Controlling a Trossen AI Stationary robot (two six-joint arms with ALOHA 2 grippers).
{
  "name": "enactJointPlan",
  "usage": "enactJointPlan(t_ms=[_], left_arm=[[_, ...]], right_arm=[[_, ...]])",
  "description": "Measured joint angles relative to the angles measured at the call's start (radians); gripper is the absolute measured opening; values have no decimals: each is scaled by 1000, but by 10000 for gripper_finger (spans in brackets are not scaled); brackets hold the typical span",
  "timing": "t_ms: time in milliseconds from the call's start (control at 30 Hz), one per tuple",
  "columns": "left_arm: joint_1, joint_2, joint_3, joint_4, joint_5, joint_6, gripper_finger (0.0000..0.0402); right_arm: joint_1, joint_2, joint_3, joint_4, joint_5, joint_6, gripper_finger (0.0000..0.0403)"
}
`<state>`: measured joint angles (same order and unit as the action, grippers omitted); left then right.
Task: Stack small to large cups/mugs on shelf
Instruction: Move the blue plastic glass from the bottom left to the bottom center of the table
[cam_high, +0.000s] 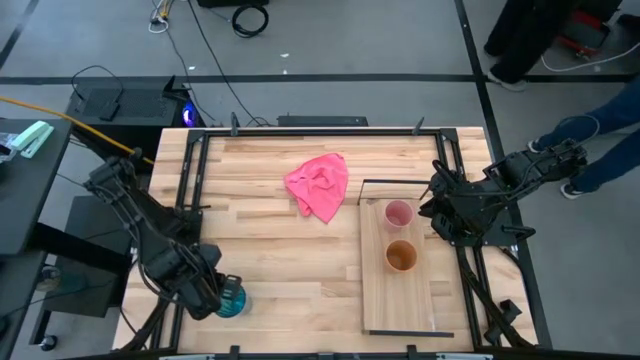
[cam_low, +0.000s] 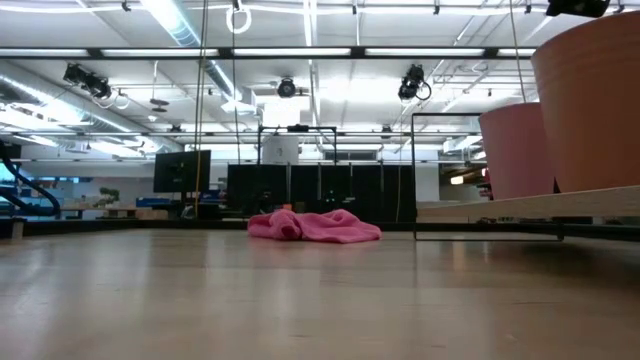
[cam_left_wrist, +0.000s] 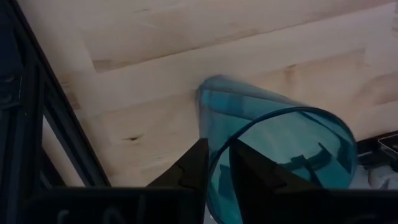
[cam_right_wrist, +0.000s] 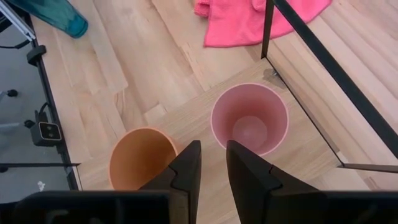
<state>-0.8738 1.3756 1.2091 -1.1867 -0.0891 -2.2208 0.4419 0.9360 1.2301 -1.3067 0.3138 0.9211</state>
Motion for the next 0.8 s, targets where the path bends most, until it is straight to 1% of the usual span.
enactJointPlan(t_ms=[333, 567, 667, 800], left_arm=[[0, 45, 0, -4, 7, 4, 69], [7, 47, 0, 4, 8, 5, 64], [7, 47, 0, 5, 8, 6, 51], [7, 47, 0, 3, 7, 6, 17]], right_arm=[[0, 0, 0, 0, 0, 0, 84], [0, 0, 0, 0, 0, 0, 84], [0, 0, 0, 0, 0, 0, 84], [0, 0, 0, 0, 0, 0, 84]])
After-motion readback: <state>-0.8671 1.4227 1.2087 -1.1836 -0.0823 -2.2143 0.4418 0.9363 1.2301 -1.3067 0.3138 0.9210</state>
